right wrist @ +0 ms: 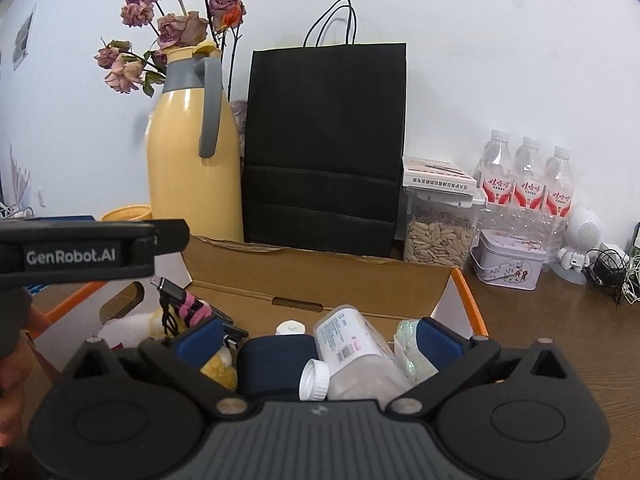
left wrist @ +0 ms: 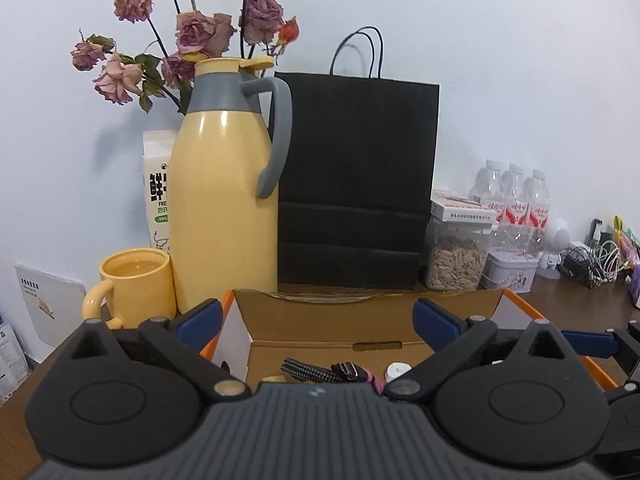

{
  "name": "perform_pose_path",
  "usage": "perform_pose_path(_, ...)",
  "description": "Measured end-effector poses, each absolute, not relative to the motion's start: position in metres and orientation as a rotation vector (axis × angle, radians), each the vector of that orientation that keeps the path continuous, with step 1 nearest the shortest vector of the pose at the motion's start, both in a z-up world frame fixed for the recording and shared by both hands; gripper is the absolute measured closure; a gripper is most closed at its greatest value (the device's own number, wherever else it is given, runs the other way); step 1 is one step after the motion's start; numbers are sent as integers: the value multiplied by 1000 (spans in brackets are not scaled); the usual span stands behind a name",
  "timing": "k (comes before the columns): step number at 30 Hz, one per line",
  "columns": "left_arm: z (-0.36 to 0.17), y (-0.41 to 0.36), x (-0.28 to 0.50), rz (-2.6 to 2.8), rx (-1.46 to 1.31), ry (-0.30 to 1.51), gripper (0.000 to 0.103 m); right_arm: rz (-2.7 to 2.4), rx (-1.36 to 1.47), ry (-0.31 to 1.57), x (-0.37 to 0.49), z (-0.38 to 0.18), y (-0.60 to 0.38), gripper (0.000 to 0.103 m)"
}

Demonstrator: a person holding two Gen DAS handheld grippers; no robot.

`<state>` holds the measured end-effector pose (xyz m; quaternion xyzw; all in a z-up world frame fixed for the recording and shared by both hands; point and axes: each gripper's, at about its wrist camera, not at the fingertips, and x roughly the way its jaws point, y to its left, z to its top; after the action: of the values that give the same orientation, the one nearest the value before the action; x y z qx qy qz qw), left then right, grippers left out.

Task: Organize objects
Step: 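Place the cap and red flower clip into the box, open both tools, then grasp the small black cable beside the purple cloth with the left tool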

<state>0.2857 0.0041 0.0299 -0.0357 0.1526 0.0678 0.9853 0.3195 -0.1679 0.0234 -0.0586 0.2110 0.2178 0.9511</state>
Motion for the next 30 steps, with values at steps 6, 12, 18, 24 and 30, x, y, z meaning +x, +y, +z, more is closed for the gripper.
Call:
perform_pose_path(6, 37, 6, 277, 132, -88, 283, 0, 448, -117, 411, 313, 32, -171, 0)
perform_pose_path(12, 46, 5, 259, 120, -88, 262, 0, 452, -132, 377, 296, 43, -177, 0)
perform_pose_path(18, 52, 7, 226, 116, -64, 247, 0, 465, -151, 345, 262, 46, -186, 0)
perform_pose_path(24, 47, 11, 181, 97, -39, 254, 0, 496, -166, 357, 227, 36, -191, 0)
perform_pose_path(30, 26, 16, 150, 88, -12, 322, 0, 551, -205, 401, 200, 20, -183, 1)
